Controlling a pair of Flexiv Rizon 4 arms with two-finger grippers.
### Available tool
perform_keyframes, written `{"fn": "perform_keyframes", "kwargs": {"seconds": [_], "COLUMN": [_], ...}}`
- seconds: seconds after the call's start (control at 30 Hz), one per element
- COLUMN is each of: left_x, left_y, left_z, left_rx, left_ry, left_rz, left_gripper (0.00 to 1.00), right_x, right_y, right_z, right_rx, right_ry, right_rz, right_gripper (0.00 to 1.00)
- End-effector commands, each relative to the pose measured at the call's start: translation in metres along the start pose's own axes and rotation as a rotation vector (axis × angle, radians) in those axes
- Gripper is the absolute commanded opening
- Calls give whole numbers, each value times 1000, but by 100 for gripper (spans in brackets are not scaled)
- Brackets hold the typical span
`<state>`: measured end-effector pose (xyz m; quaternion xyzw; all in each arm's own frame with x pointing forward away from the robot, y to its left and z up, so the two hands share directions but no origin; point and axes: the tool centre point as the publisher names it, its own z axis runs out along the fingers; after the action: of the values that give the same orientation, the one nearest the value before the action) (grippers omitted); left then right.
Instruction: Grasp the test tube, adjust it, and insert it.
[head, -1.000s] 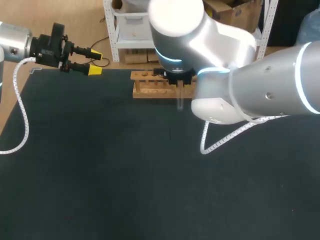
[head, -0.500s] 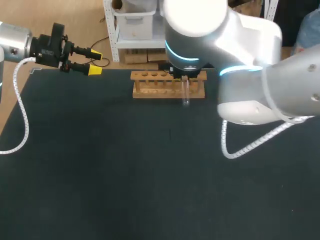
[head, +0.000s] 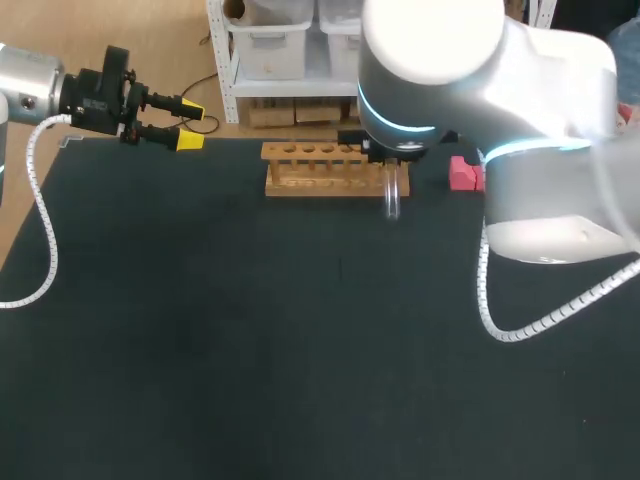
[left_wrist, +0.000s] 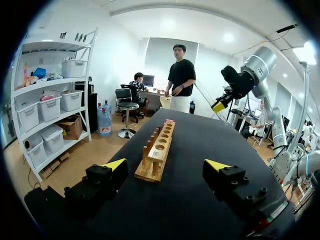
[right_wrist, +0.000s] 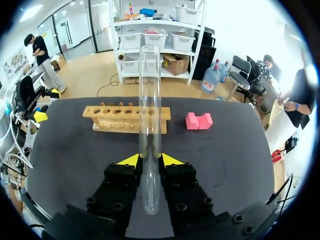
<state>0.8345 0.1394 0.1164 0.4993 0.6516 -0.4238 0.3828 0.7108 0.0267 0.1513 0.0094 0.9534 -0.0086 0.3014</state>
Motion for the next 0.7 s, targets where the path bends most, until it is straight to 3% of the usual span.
{"fn": "perform_keyframes", "kwargs": {"seconds": [0.03, 0.7], "left_x": [1, 1], "left_y": [1, 1], "left_z": [0, 0], "left_rx": [1, 1], "left_ry": [-1, -1], "left_rz": [2, 2], "left_gripper": [100, 100], "right_x": [4, 4], "right_y": [-1, 0], "right_z": [-3, -4], "right_rx": [-7, -10], "right_ry": [-18, -21], "right_rz": [2, 3], "right_gripper": [0, 0]}}
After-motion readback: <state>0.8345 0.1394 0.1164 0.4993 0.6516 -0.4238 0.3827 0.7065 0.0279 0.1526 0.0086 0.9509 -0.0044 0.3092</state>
